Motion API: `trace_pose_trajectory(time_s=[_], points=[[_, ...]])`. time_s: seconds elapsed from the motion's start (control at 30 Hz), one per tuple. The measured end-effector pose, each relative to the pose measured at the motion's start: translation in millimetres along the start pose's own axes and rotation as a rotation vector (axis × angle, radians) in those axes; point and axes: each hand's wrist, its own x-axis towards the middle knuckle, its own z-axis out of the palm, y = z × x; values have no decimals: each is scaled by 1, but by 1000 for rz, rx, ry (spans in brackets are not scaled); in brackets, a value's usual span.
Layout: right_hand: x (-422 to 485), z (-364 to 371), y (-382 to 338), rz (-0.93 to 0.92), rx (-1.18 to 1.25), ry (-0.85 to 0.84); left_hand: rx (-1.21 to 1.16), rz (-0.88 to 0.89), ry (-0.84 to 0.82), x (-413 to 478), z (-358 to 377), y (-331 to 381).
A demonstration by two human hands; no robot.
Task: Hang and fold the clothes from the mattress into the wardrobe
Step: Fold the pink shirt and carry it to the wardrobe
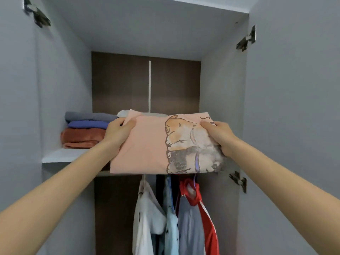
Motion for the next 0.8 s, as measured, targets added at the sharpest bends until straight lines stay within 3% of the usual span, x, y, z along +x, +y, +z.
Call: trace_pose_trajectory(time_s=[0.3,0.7,0.8], points=[[153,57,-34,-63,18,-143,193,71,89,145,2,10],[328,158,-21,-50,-124,-136,359,22,71,346,19,-43],[359,183,-4,-41,-341,-108,713,44,72,378,23,-71]])
